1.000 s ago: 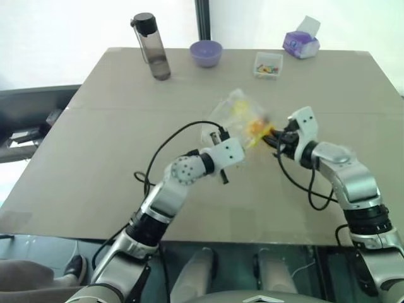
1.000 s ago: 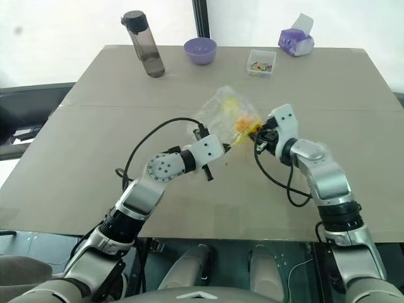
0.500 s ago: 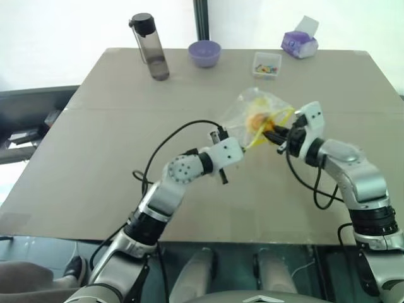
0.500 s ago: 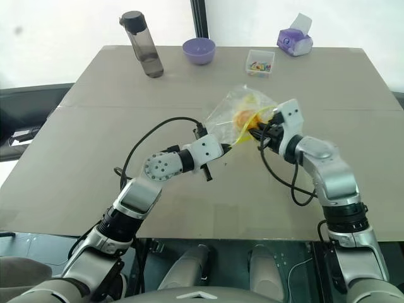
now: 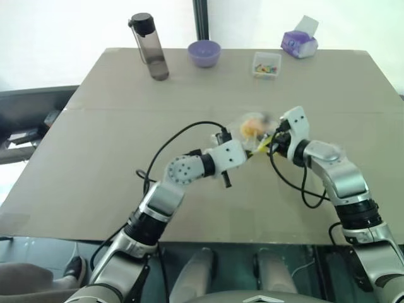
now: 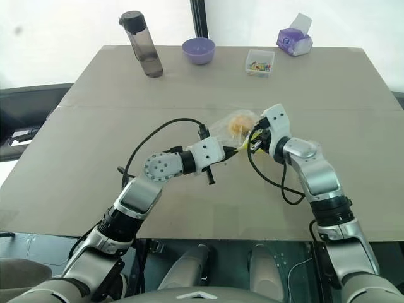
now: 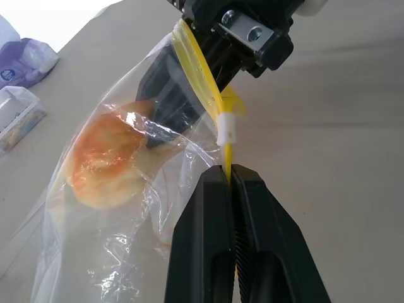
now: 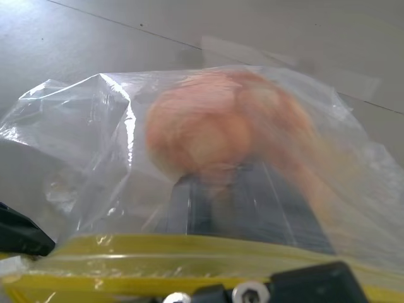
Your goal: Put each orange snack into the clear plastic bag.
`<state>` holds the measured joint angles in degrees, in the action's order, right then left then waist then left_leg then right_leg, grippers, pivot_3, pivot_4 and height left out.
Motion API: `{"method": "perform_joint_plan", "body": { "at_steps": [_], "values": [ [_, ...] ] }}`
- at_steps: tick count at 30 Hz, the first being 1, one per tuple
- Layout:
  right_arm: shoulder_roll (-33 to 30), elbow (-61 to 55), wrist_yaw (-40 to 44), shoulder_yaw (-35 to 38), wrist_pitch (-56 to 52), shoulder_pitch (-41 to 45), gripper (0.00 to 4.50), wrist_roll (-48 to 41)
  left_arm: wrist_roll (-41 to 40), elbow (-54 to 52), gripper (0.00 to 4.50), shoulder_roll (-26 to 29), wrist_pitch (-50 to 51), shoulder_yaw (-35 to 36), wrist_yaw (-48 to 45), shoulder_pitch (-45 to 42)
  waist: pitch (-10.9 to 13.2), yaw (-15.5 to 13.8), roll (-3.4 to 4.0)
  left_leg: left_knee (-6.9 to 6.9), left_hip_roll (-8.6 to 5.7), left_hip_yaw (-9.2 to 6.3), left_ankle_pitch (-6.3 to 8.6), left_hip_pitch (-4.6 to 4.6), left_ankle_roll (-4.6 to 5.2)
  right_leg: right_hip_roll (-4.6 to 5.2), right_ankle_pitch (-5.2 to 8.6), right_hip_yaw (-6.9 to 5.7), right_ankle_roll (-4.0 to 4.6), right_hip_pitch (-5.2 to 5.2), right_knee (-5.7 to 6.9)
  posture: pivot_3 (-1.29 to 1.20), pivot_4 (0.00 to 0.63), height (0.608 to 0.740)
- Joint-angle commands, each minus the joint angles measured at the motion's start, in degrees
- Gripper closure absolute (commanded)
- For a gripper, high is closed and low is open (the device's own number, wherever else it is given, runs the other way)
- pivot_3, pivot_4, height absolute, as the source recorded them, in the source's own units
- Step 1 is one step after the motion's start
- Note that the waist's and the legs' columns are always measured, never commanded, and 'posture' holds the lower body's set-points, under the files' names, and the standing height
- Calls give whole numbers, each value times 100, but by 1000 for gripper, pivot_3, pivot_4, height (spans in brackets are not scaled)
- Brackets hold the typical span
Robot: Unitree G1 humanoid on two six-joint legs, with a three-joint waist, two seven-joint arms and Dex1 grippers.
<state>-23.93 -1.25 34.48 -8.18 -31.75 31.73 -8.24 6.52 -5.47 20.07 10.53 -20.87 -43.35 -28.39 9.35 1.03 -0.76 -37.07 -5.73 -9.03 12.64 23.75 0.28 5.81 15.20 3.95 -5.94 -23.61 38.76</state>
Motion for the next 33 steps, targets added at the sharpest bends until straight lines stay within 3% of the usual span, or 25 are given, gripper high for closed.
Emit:
{"method": "perform_joint_plan", "body": {
  "at_steps": [1, 5, 19, 24, 33],
  "values": [
    [55, -94, -91, 231, -54, 143, 2553, -92, -5, -91, 4500, -39, -46, 89, 137, -23, 0, -2, 0, 0, 0, 0, 0, 0, 0, 0, 0, 0, 0, 0, 0, 0, 150, 739],
    [-175, -515, 54, 153, -60, -136, 744, -44, -99, 55, 4500, -236, 257, 326, 477, -46, 0, -8, 0, 0, -1, -1, 0, 0, 0, 0, 0, 0, 0, 0, -1, 0, 150, 739],
    [-1660, -1835, 973, 727, 112, -1644, 744, -434, -270, 40, 4500, -392, 569, 443, 701, 55, 0, -25, 0, -1, -1, 0, 8, 1, 13, 1, 0, -2, 0, 2, -3, 0, 150, 739],
    [-2147, -864, 471, 463, 942, -1527, 744, 635, -286, 44, 4500, -378, 580, 448, 716, 44, 0, -21, -1, -2, 0, 5, 7, -2, 12, 0, 0, -1, -1, 5, -2, 0, 150, 739],
    [-1651, 577, -225, -155, 2376, -572, 744, 1813, -277, 25, 4500, -362, 597, 445, 749, 49, 1, -7, -1, -1, 2, 9, -2, -3, -3, -1, 0, 3, 0, 4, -1, 0, 150, 739]
  ]
}}
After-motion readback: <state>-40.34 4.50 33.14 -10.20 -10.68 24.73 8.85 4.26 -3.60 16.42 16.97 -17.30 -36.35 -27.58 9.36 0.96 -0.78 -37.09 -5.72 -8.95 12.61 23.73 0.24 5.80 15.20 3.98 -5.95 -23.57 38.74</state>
